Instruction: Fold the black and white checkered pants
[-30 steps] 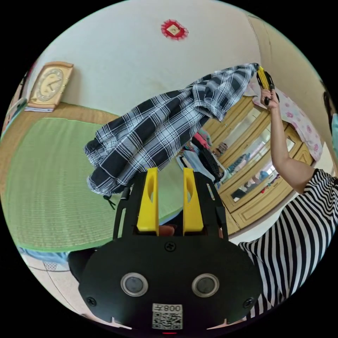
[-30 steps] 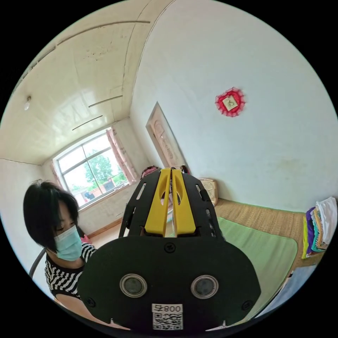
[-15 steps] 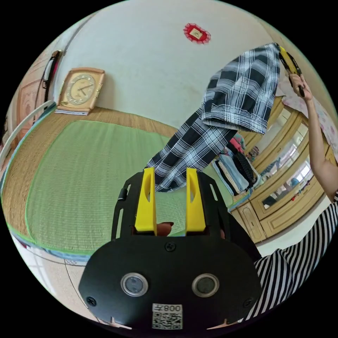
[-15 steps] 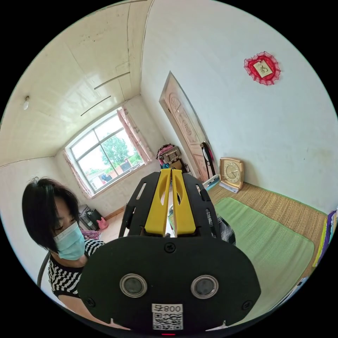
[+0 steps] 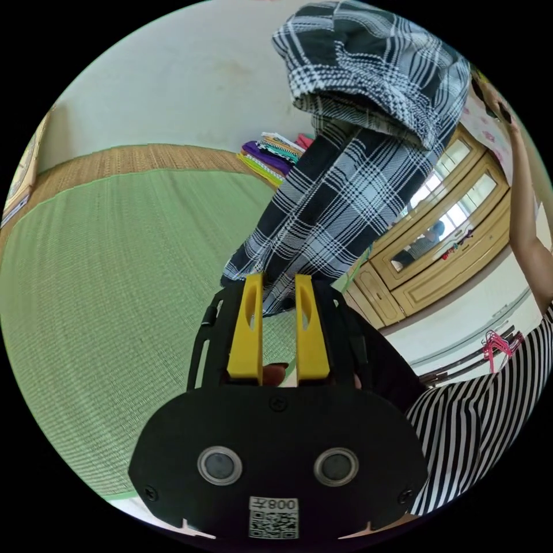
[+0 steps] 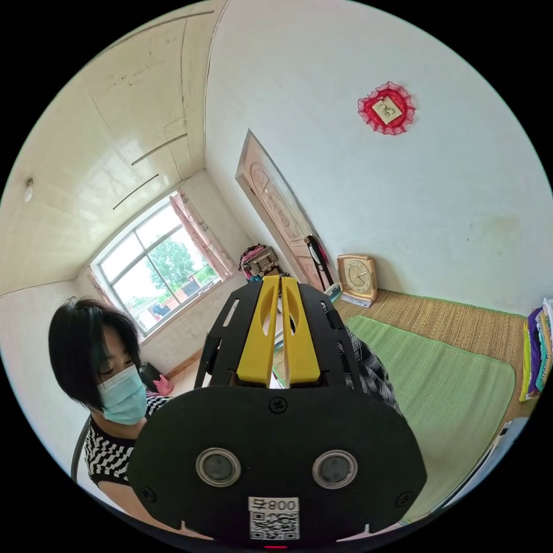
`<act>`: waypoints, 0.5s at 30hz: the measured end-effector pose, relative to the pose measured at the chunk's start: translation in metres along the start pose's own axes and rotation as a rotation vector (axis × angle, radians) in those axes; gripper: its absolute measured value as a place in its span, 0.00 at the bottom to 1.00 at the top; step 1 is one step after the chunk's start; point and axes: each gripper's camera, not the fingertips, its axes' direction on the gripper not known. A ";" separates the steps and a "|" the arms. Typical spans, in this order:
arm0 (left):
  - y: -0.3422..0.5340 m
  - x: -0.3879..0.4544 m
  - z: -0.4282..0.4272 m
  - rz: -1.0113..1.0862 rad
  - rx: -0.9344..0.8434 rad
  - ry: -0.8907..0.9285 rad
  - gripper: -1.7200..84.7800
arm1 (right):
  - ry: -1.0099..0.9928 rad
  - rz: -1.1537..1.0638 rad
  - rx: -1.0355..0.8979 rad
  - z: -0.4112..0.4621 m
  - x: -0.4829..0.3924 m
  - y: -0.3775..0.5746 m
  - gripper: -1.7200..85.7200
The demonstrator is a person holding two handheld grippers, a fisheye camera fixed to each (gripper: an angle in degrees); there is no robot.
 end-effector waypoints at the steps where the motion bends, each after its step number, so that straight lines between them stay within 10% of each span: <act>1: -0.001 0.005 0.001 0.001 -0.016 -0.014 0.08 | 0.000 0.008 0.008 -0.003 0.007 -0.001 0.02; 15: 0.030 -0.011 -0.124 -0.237 0.181 -0.227 0.02 | 0.131 0.147 0.063 -0.026 0.128 -0.030 0.02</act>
